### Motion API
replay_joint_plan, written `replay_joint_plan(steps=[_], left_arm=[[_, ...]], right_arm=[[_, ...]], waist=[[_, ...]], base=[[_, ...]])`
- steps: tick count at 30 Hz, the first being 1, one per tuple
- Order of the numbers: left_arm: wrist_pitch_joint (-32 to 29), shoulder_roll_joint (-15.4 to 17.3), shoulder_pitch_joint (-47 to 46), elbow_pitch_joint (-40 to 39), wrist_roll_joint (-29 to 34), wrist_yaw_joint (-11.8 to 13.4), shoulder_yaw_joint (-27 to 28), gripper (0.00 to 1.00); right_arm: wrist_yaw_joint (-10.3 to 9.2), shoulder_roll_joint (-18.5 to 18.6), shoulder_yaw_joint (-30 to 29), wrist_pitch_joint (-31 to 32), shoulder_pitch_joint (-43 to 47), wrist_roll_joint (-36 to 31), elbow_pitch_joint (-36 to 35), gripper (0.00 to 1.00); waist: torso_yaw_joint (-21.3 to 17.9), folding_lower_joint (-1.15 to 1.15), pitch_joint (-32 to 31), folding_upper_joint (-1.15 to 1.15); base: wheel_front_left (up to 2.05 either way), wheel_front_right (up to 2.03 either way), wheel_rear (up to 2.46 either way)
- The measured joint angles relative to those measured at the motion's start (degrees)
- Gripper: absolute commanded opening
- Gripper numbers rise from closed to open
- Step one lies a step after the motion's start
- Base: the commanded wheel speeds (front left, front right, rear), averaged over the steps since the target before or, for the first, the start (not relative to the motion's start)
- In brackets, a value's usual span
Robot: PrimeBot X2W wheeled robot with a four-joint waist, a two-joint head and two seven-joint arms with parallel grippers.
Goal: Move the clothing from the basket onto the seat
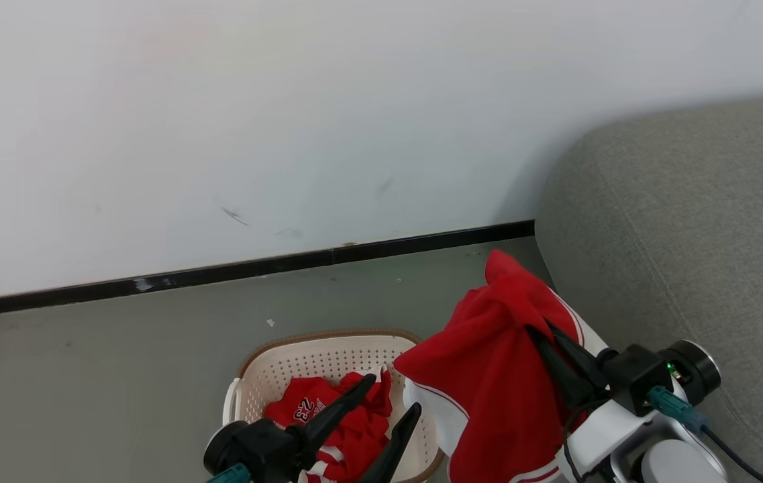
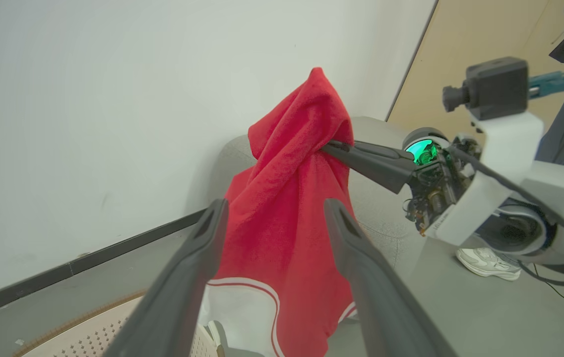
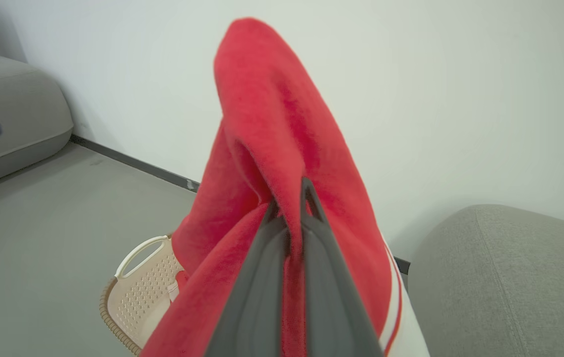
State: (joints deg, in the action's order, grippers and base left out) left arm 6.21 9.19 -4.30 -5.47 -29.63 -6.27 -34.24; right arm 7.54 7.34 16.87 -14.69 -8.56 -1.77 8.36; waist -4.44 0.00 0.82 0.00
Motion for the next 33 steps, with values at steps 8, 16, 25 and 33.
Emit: replay_joint_plan(steps=[8, 16, 25, 33], left_arm=[[1.03, 0.09, -0.13, 0.81, -0.01, -0.02, -0.53, 1.0], [2.13, 0.45, -0.13, 0.98, -0.01, -0.01, 0.42, 1.0], [2.25, 1.48, -0.04, 0.59, 0.02, 0.08, 0.87, 1.0], [1.35, 2.75, 0.02, -0.68, 0.45, 0.08, 0.76, 1.0]], right_arm=[[0.0, 0.07, -2.42, 0.0, 1.46, -0.64, -2.42, 0.0], [0.0, 0.03, -6.28, 0.0, 0.67, 3.25, -4.53, 0.0], [0.0, 3.2, -13.69, 0.0, -7.13, 6.33, -4.98, 0.0], [0.0, 3.66, -22.62, 0.0, -14.12, 10.79, -0.86, 0.0]], waist=[[-3.91, 0.0, 0.97, 0.0], [-7.73, 0.0, 3.12, 0.0], [-9.62, 0.0, 6.97, 0.0], [-10.03, 0.0, 11.19, 0.0]], base=[[0.0, 0.0, 0.0], [0.0, 0.0, 0.0], [0.0, 0.0, 0.0], [0.0, 0.0, 0.0]])
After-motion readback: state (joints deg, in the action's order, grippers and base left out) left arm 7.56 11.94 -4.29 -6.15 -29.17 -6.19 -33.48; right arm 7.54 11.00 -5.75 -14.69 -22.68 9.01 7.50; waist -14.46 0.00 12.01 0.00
